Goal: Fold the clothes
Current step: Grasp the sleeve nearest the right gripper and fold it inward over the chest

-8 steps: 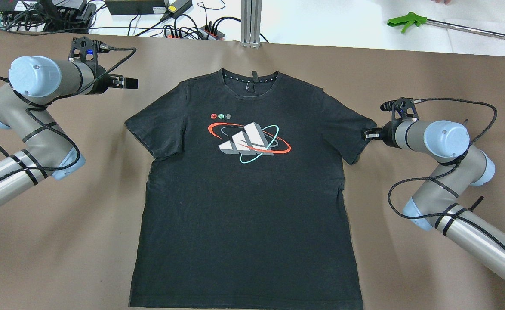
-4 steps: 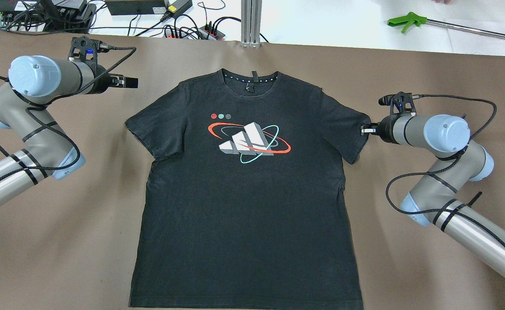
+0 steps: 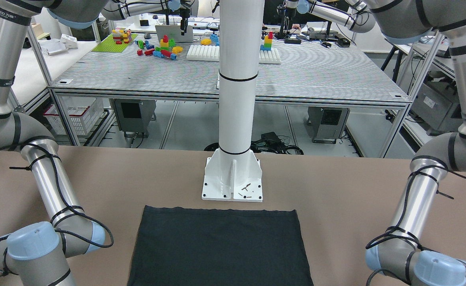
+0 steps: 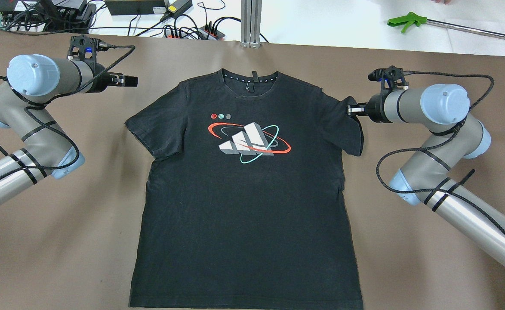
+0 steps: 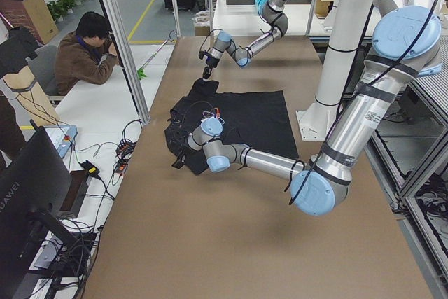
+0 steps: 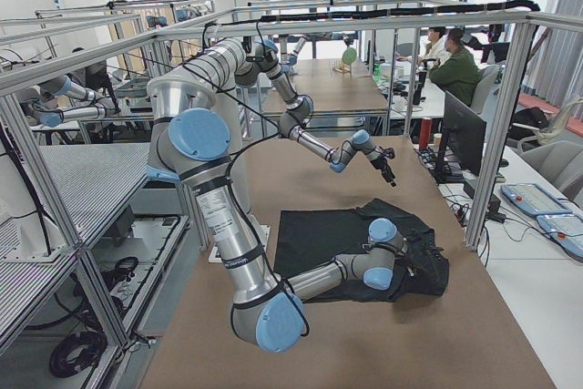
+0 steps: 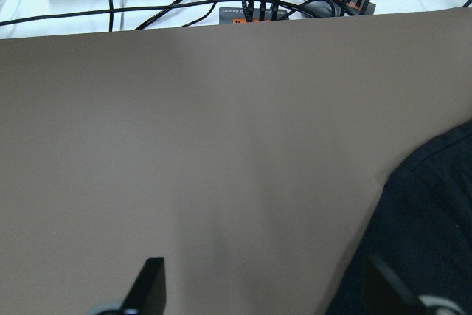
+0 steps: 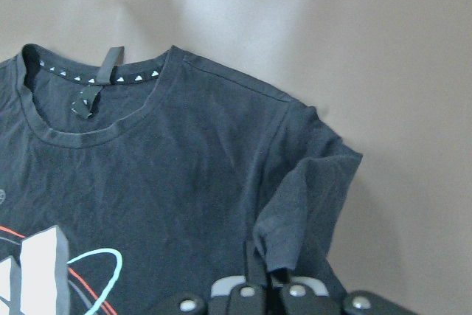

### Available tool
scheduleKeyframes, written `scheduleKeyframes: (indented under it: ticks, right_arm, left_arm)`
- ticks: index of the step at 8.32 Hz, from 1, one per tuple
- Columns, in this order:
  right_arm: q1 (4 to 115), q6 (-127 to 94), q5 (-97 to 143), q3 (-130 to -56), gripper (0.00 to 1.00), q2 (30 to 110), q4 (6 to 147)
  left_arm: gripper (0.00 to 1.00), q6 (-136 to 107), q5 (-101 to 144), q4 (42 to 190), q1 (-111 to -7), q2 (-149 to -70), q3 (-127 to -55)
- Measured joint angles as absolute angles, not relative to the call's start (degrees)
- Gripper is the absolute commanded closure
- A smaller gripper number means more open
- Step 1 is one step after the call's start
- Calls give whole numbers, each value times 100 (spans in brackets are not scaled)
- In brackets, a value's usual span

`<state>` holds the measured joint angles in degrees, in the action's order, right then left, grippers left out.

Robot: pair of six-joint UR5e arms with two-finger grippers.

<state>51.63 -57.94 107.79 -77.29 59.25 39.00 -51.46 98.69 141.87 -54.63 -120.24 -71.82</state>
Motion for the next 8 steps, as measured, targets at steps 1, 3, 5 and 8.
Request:
scheduleKeyframes:
  ticks: [1,3,5,8]
  right_arm:
    - [4951,-6015,10557,-7737,100,5788,3930]
    - [4387,-6210,9648,-7724,100,5542,4016]
    - [4079,-6316,9192,-7699,100,5350,4209]
    - [3941,-6400,8951,-7606,5,5233,4309]
  left_arm:
    - [6,-5138,9809,14180,-5455,-12024,-7167]
    - [6,-5123,9680,14157,-5444,-12036,-7137]
    - [6,-5120,9641,14139,-5435,-12095,-7090]
    - [6,-5125,9627,14133,-5437,-12173,-7014]
